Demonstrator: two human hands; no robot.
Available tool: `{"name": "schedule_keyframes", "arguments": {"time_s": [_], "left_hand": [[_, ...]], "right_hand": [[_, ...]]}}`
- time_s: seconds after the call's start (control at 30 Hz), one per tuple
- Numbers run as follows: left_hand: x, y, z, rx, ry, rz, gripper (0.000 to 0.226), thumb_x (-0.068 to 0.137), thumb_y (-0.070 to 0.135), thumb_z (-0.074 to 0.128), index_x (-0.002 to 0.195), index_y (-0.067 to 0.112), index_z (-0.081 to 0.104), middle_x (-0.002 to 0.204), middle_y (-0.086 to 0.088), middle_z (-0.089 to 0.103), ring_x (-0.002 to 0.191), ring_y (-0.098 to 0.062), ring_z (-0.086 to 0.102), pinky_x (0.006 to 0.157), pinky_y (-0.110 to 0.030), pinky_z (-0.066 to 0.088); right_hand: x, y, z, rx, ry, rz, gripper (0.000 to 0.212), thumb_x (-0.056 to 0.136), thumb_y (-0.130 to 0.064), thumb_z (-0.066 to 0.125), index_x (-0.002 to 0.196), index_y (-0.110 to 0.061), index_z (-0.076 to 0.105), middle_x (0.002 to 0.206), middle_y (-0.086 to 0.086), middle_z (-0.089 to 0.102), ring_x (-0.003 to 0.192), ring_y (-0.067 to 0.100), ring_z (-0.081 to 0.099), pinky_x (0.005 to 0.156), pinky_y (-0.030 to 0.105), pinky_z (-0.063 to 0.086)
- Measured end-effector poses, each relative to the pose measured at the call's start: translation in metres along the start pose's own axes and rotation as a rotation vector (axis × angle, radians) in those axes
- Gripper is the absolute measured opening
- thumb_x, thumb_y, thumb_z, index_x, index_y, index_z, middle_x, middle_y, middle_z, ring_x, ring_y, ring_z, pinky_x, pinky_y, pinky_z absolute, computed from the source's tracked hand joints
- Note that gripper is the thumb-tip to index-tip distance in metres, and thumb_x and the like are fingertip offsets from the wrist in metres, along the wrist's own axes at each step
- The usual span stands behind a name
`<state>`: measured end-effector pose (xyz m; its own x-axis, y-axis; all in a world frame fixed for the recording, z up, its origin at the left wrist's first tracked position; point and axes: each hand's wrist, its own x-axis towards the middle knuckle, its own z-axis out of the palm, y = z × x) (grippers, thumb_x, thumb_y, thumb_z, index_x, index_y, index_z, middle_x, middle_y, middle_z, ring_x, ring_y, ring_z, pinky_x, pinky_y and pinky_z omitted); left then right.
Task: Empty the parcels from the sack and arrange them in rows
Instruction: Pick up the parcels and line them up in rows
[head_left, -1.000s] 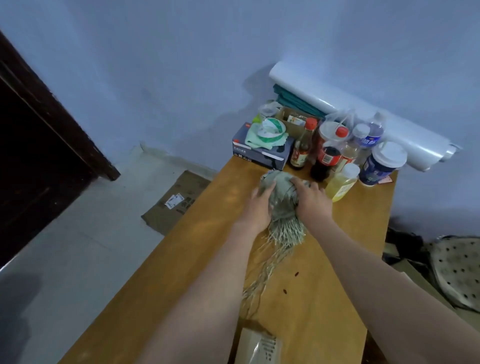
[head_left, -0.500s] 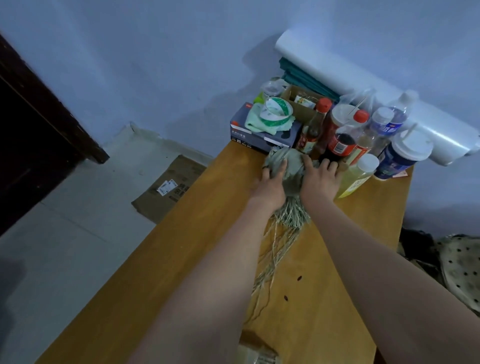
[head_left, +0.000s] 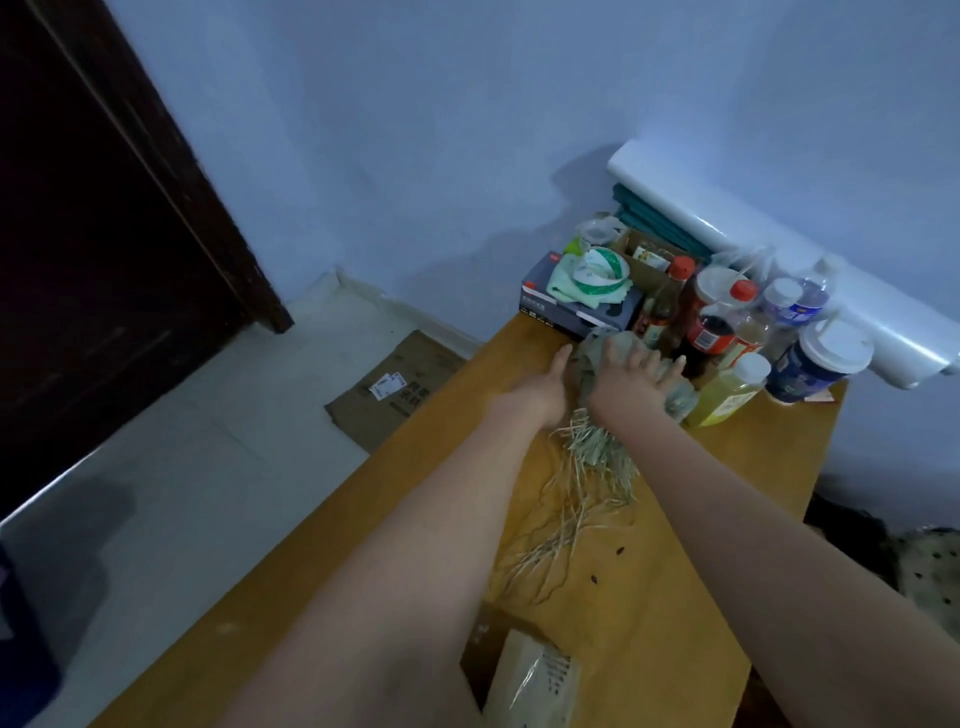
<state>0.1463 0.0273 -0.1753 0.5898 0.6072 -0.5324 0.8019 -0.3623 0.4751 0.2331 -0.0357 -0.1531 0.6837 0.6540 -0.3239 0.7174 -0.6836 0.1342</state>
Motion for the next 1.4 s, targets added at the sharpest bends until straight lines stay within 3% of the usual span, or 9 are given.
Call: {"name": "schedule_keyframes", "arguments": {"time_s": [0.17,0.23,0.33,0.47,0.63,0.83,0.97,1.17,1.4], "left_hand": [[-0.087,-0.049,-0.033,-0.018,0.122,-0.057,0.073,0.1,0.023,0.047,0.158,0.029,0.002,0.154,-0.021,0.032,0.131,-0.034,0.046,0.098,-0.034,0.044],[-0.13,-0.075,-0.043,-0.041,0.161,-0.112,0.073,0.098,0.023,0.048,0.158,0.029,0.007,0.155,-0.023,0.027,0.133,-0.038,0.042,0.105,-0.039,0.042],[-0.204,-0.12,-0.053,-0.068,0.255,-0.175,0.07,0.096,0.023,0.05,0.157,0.026,0.014,0.153,-0.021,0.033,0.131,-0.037,0.044,0.101,-0.038,0.044],[-0.31,-0.189,-0.052,-0.124,0.371,-0.333,0.06,0.098,0.031,0.049,0.152,0.024,0.024,0.144,-0.019,0.041,0.126,-0.041,0.047,0.103,-0.041,0.042],[-0.434,-0.269,-0.03,-0.202,0.461,-0.559,0.062,0.099,0.031,0.047,0.155,0.024,0.021,0.147,-0.022,0.037,0.131,-0.041,0.043,0.109,-0.047,0.039],[-0.573,-0.333,0.016,-0.318,0.552,-0.66,0.056,0.099,0.026,0.049,0.151,0.017,0.031,0.151,-0.014,0.042,0.135,-0.033,0.044,0.11,-0.039,0.039],[-0.651,-0.365,0.065,-0.443,0.59,-0.717,0.054,0.099,0.022,0.048,0.15,0.015,0.034,0.147,-0.011,0.046,0.127,-0.029,0.05,0.095,-0.034,0.043],[-0.711,-0.404,0.153,-0.655,0.582,-0.85,0.05,0.1,0.02,0.046,0.148,0.016,0.037,0.15,-0.013,0.041,0.131,-0.031,0.046,0.105,-0.039,0.042],[-0.712,-0.421,0.199,-0.867,0.512,-0.879,0.051,0.101,0.024,0.046,0.15,0.022,0.034,0.151,-0.012,0.039,0.134,-0.033,0.043,0.103,-0.043,0.042]], "right_hand": [[-0.074,-0.046,-0.014,0.177,0.05,-0.209,0.076,0.095,-0.021,0.052,0.157,-0.019,0.007,0.162,0.019,0.012,0.149,0.039,0.012,0.119,0.06,-0.001],[-0.112,-0.071,-0.014,0.25,0.013,-0.294,0.076,0.094,-0.021,0.055,0.157,-0.022,0.013,0.159,0.019,0.019,0.146,0.039,0.02,0.12,0.058,0.004],[-0.172,-0.111,-0.012,0.301,-0.065,-0.386,0.073,0.094,-0.019,0.055,0.157,-0.023,0.018,0.155,0.019,0.031,0.143,0.037,0.031,0.12,0.056,0.013],[-0.26,-0.167,-0.011,0.284,-0.127,-0.534,0.073,0.091,-0.015,0.054,0.155,-0.025,0.022,0.157,0.016,0.028,0.144,0.035,0.031,0.12,0.055,0.016],[-0.365,-0.225,-0.01,0.198,-0.165,-0.724,0.073,0.092,-0.02,0.054,0.156,-0.028,0.019,0.156,0.015,0.031,0.142,0.036,0.032,0.118,0.054,0.021],[-0.475,-0.256,0.014,0.105,-0.194,-0.849,0.066,0.094,-0.022,0.055,0.153,-0.026,0.025,0.15,0.016,0.036,0.136,0.038,0.039,0.113,0.05,0.033],[-0.533,-0.266,0.051,0.083,-0.274,-0.915,0.066,0.092,-0.02,0.057,0.152,-0.021,0.028,0.145,0.018,0.042,0.128,0.038,0.049,0.106,0.046,0.044],[-0.593,-0.264,0.121,0.008,-0.34,-1.029,0.063,0.09,-0.019,0.058,0.149,-0.019,0.039,0.148,0.013,0.045,0.134,0.033,0.046,0.108,0.039,0.043],[-0.605,-0.261,0.147,-0.062,-0.238,-1.038,0.06,0.087,-0.014,0.061,0.144,-0.02,0.042,0.137,0.016,0.049,0.128,0.035,0.047,0.104,0.041,0.045]]}}
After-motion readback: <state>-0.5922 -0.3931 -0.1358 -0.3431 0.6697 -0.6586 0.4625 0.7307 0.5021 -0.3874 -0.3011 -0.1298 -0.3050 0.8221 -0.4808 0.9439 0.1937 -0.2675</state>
